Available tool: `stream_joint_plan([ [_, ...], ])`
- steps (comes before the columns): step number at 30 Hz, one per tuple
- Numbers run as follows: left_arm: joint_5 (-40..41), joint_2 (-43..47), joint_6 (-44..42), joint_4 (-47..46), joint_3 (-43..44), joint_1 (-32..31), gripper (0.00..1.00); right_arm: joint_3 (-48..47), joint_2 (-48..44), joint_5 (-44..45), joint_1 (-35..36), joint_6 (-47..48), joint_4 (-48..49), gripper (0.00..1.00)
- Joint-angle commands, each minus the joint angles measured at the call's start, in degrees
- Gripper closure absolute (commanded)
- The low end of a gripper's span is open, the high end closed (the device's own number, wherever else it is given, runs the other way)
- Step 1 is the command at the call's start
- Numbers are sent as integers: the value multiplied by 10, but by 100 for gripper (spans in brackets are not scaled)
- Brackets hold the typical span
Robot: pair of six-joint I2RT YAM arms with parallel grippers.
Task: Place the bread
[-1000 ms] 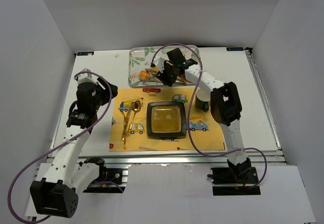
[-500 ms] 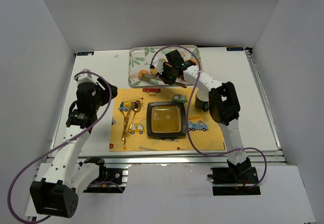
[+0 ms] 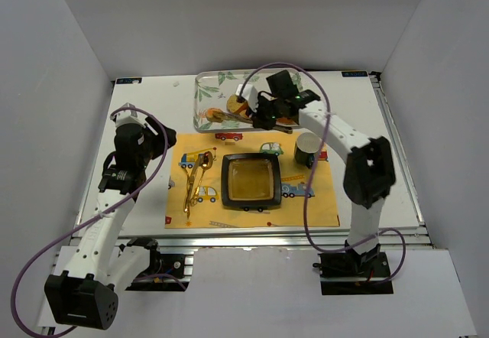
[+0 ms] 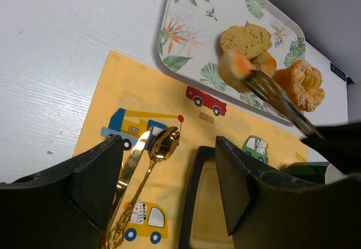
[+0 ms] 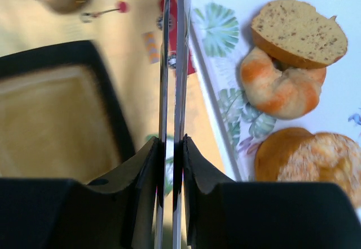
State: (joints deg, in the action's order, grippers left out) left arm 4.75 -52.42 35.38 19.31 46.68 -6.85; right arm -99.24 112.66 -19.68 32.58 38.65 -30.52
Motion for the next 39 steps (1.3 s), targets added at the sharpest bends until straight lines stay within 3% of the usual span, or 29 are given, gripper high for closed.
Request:
stream_joint_plan([
  [1,10,16,-6,1,19,3,24,56,-113,-57,-4,38,-50,90],
  [5,8,17,-2,-9,13,3,25,183,-239,-53,-4,89,-87,89],
  [13,-9,10,0,-29,-1,4,25,357,-339,-41,-3,71,-112,85],
  [15,-11,8,0,-30,-2,4,25,372,-343,-35,-3,65,-100,83],
  [25,-14,7,2,-36,-4,5,25,390,-353,-50,-4,78,-108,50],
  [28,-14,7,6,-40,-8,5,25,383,-365,-60,-4,84,-116,48],
  [36,-19,-2,1,-39,1,4,25,374,-409,-86,-6,80,-126,50],
  [38,-20,-4,1,-40,2,5,25,366,-426,-99,-10,75,-115,61],
  [39,-25,-7,3,-45,2,5,25,363,-430,-104,-12,71,-109,73],
])
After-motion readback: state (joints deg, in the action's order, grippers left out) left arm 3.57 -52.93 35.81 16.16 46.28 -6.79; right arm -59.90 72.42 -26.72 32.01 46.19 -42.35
